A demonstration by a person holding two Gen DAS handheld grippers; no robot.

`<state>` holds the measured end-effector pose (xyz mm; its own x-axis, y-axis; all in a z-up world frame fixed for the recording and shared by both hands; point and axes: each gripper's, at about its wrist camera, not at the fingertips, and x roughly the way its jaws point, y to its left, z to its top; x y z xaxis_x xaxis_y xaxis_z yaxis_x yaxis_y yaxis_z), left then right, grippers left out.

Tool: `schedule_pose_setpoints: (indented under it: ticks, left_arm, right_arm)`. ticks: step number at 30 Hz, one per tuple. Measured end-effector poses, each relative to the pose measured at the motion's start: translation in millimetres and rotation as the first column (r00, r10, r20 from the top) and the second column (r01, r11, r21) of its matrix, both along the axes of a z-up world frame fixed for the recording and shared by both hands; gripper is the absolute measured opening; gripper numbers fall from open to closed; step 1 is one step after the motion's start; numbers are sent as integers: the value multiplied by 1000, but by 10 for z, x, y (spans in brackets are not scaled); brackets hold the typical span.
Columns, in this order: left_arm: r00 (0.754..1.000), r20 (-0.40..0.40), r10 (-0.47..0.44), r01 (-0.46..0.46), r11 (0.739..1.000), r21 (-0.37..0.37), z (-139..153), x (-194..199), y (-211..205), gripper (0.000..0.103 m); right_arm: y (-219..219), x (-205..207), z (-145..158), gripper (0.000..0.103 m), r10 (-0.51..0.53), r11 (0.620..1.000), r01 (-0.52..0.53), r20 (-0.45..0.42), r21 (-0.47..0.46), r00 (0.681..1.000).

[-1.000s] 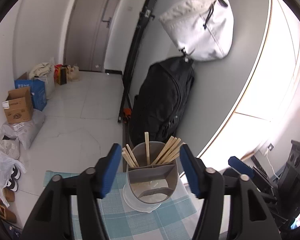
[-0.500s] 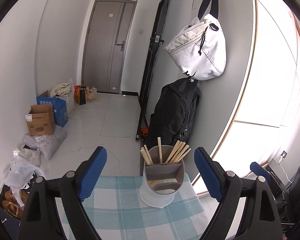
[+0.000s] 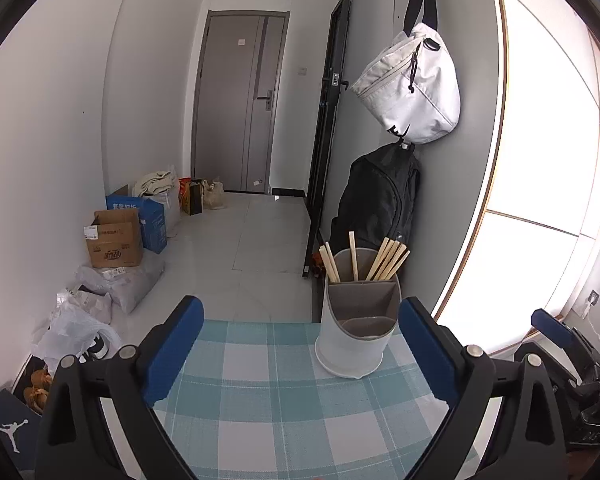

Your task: Organize utensils

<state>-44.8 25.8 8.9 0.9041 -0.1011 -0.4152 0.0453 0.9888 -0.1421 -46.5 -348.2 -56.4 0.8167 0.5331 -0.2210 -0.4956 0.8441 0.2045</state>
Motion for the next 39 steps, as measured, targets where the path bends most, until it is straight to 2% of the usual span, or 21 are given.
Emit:
schedule_pose_setpoints:
  ticks: [3, 7, 11, 19, 24, 30, 39]
  left_arm:
    - [1000, -2, -5, 5, 1000, 25, -114, -4, -35, 96]
    - [1000, 2, -12, 12, 999, 44, -235, -35, -47, 96]
    - [1000, 23, 3, -4, 998, 58, -277, -56, -38, 96]
    - [1000, 7, 20, -20, 999, 46, -313, -41, -2, 96]
    - [999, 30, 16, -17, 999, 47, -278, -72, -19, 96]
    - [1000, -14, 16, -15, 999, 31, -327, -28, -18, 96]
    - [1000, 6, 27, -27, 999, 30, -316, -58, -51, 96]
  right_arm:
    - [-17, -5, -47, 103, -14, 1000, 14, -19, -9, 1000]
    - [-73, -89, -56, 103, -36, 999, 36, 26, 18, 999]
    - [-29, -68, -144, 103, -39, 999, 39, 1, 22, 999]
    - [122, -49, -172, 103, -7, 1000, 7, 15, -9, 1000]
    - [119, -41, -196, 103, -10, 1000, 10, 3, -7, 1000]
    - [79, -33, -203, 103, -22, 1000, 22, -4, -2, 1000]
    - [100, -50, -200, 103, -28, 1000, 28, 3, -6, 1000]
